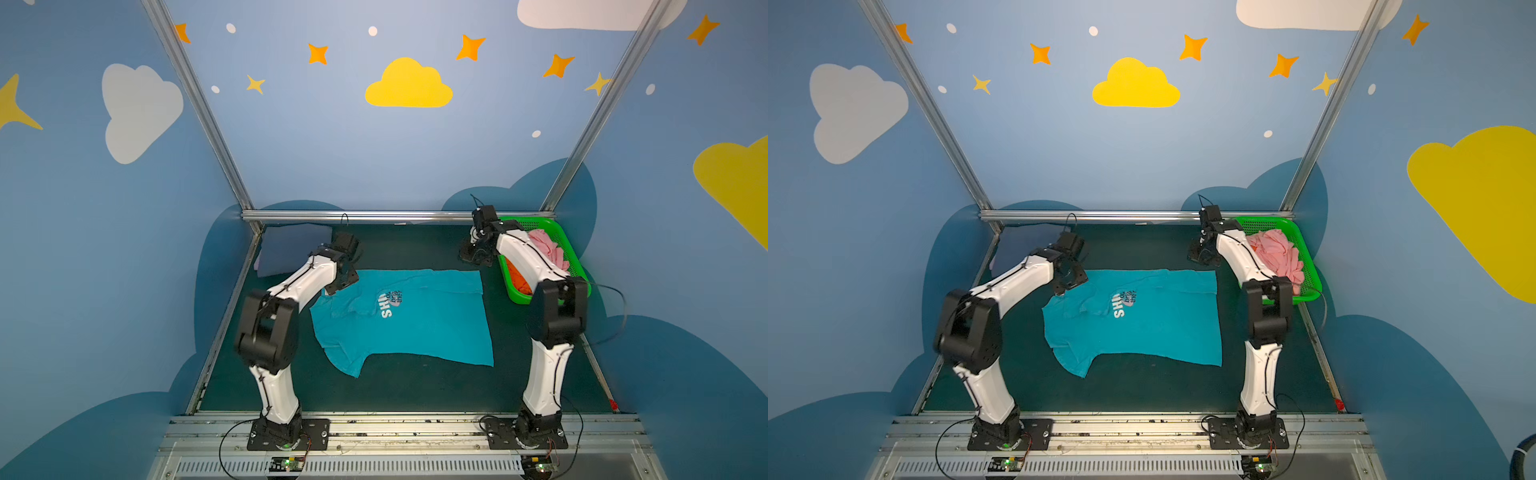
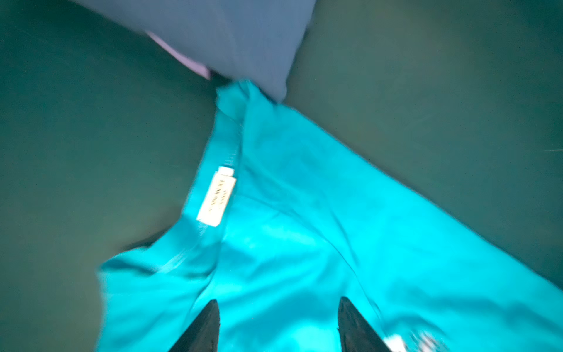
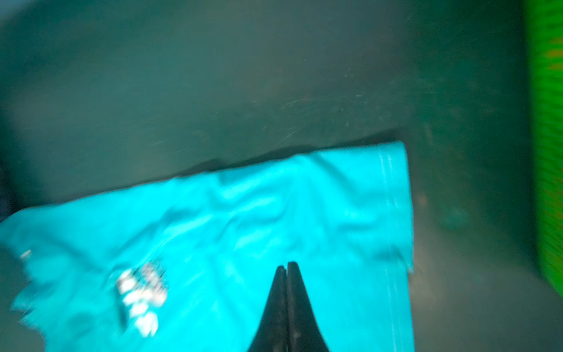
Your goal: Fold and stack the t-shirts
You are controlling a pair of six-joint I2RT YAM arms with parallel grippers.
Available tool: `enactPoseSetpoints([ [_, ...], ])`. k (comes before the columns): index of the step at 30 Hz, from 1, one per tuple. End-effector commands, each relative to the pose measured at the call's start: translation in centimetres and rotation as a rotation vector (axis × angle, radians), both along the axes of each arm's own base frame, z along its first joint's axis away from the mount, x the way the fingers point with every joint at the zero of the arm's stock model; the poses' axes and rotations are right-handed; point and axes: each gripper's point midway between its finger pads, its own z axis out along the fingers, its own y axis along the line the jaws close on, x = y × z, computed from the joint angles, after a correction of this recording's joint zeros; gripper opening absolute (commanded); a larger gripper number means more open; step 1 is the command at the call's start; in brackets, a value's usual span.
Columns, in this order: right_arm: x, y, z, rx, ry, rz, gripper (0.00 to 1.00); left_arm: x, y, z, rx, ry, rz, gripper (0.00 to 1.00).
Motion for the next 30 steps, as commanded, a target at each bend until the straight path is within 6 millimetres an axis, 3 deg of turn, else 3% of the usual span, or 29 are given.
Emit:
enactPoseSetpoints([
  [1, -2.9, 1.9, 2.8, 0.001, -0.092, 0.059, 0.00, -4.4, 1.8, 2.5, 0.030, -0.035, 0.025, 0.49],
  [4, -6.5, 2.9, 2.1, -0.032, -0.068, 0.112, 0.00, -8.8, 1.9, 1.3, -0.002, -0.019, 0.015, 0.31],
  [7, -10.0, 3.7, 0.5, -0.023, -0.023, 0.147, 0.00, -13.0, 1.4, -1.5, -0.031, 0.023, 0.008, 0.31],
  [9, -12.0, 3.8, -0.4, -0.005, 0.004, 0.156, 0.00, -15.6, 1.4, -3.9, -0.038, 0.068, 0.019, 0.38],
  [13, -14.8, 3.3, -1.8, 0.010, 0.041, 0.158, 0.00, -18.7, 1.0, -6.6, -0.046, 0.090, 0.027, 0.59],
  [18, -17.7, 2.0, -3.3, 0.005, 0.076, 0.155, 0.00, -20.1, 1.2, -8.4, -0.015, 0.093, 0.044, 0.65],
  [25, -20.0, 0.6, -3.5, -0.003, 0.074, 0.144, 0.00, -20.4, 1.4, -11.1, 0.027, 0.116, 0.057, 0.62],
  [28, -20.6, 0.1, -3.3, -0.008, 0.067, 0.142, 0.00, -20.1, 1.6, -11.7, 0.057, 0.124, 0.062, 0.51],
  [30, -20.9, -0.3, -3.3, -0.015, 0.069, 0.141, 0.00, -20.0, 2.0, -11.6, 0.093, 0.136, 0.075, 0.30],
])
